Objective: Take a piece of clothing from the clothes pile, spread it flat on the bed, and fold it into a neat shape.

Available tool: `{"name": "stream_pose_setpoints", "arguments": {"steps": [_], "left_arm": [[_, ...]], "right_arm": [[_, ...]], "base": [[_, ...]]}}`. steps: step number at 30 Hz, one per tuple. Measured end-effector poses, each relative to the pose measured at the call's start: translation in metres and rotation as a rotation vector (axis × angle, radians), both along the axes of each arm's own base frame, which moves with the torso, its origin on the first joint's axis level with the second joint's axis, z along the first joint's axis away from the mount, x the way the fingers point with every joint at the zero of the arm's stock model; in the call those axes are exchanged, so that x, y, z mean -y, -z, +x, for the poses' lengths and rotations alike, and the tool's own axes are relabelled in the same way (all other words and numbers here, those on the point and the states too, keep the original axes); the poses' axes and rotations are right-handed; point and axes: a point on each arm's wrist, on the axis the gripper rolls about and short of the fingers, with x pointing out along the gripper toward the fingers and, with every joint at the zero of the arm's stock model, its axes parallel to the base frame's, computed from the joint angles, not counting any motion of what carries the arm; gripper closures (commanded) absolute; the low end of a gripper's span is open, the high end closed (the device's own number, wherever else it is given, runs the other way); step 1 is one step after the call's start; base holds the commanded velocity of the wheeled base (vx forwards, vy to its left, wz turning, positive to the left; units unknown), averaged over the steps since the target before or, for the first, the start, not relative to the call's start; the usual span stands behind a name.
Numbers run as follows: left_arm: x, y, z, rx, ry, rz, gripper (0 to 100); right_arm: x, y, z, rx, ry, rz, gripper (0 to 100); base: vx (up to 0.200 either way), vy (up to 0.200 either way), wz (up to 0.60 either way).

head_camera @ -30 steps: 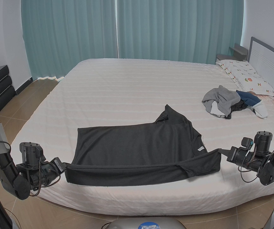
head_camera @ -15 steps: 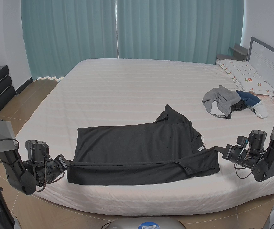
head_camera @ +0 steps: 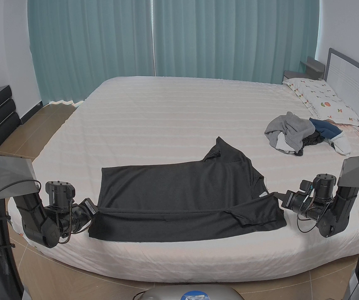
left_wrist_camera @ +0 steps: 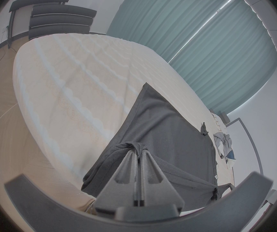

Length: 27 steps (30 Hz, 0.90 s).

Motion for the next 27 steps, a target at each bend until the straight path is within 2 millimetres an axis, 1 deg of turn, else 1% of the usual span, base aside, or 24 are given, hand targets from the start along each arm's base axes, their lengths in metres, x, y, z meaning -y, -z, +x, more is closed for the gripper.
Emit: {"name": "stream_pose_setpoints", "arguments": {"steps": [5,11,12,14,15,22,25,27], "left_arm": [[0.0,0.01,0.007,-0.011,-0.012,0.008,100],[0.0,0.018,0.015,-0.016,-0.027,0.019,100],[0.0,0.019,0.015,-0.017,-0.027,0.019,0],[0.001,0.021,0.016,-0.02,-0.028,0.019,0],[0.001,0.021,0.017,-0.02,-0.028,0.018,0],[0.001,0.022,0.021,-0.016,-0.061,-0.025,0],[0.001,0.021,0.022,-0.012,-0.07,-0.036,0],[0.0,0.021,0.023,-0.011,-0.077,-0.042,0]], "right_arm": [[-0.005,0.014,0.008,0.003,-0.007,-0.003,100],[-0.01,0.026,0.015,-0.004,-0.004,-0.01,100],[-0.01,0.028,0.016,-0.005,-0.004,-0.01,100],[-0.011,0.03,0.018,-0.004,-0.006,-0.011,100],[-0.011,0.031,0.019,-0.004,-0.007,-0.01,0],[-0.013,0.036,0.022,-0.014,0.001,0.01,0],[-0.013,0.034,0.022,-0.026,0.026,0.061,0],[-0.012,0.029,0.022,-0.029,0.054,0.112,0]], "base": [[0.0,0.0,0.0],[0.0,0.0,0.0],[0.0,0.0,0.0],[0.0,0.0,0.0],[0.0,0.0,0.0],[0.0,0.0,0.0],[0.0,0.0,0.0],[0.0,0.0,0.0]]}}
